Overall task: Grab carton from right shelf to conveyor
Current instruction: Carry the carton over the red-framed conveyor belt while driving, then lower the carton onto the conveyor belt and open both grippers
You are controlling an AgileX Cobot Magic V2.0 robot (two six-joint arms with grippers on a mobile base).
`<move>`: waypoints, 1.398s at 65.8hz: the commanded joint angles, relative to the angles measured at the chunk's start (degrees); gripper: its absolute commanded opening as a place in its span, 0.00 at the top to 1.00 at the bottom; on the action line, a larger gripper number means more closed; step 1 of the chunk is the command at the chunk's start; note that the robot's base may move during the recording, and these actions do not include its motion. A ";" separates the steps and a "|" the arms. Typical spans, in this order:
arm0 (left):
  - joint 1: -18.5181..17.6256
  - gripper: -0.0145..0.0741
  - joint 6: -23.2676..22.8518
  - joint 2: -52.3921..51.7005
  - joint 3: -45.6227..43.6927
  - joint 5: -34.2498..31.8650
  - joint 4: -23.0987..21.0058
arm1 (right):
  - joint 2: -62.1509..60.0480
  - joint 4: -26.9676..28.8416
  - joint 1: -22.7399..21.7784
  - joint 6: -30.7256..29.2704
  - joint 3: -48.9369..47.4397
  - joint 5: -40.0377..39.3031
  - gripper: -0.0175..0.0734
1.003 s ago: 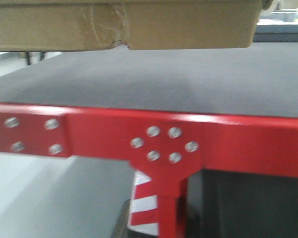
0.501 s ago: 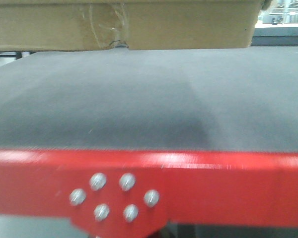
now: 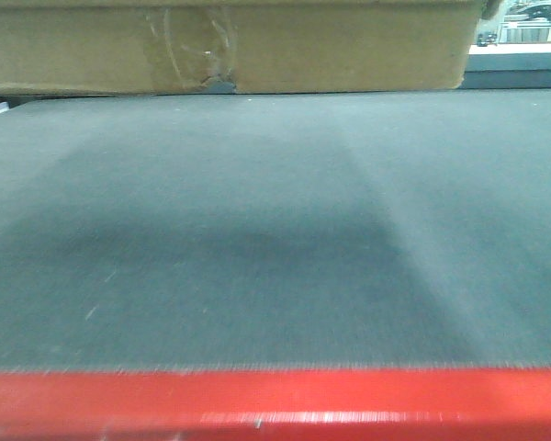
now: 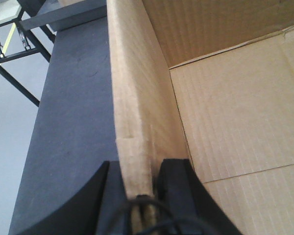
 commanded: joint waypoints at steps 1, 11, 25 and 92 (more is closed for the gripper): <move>0.41 0.86 0.67 -0.57 -0.11 2.11 6.54 | -1.16 -2.57 -0.36 -0.80 -0.38 -1.77 0.87; 0.41 0.86 0.67 -0.57 -0.11 2.11 6.54 | -1.16 -2.57 -0.36 -0.80 -0.38 -1.77 0.87; 0.41 0.86 0.67 -0.57 -0.11 2.11 6.54 | -1.16 -2.57 -0.36 -0.80 -0.38 -1.77 0.87; 0.41 0.86 0.67 -0.57 -0.11 2.11 6.54 | -1.16 -2.57 -0.36 -0.80 -0.38 -1.77 0.87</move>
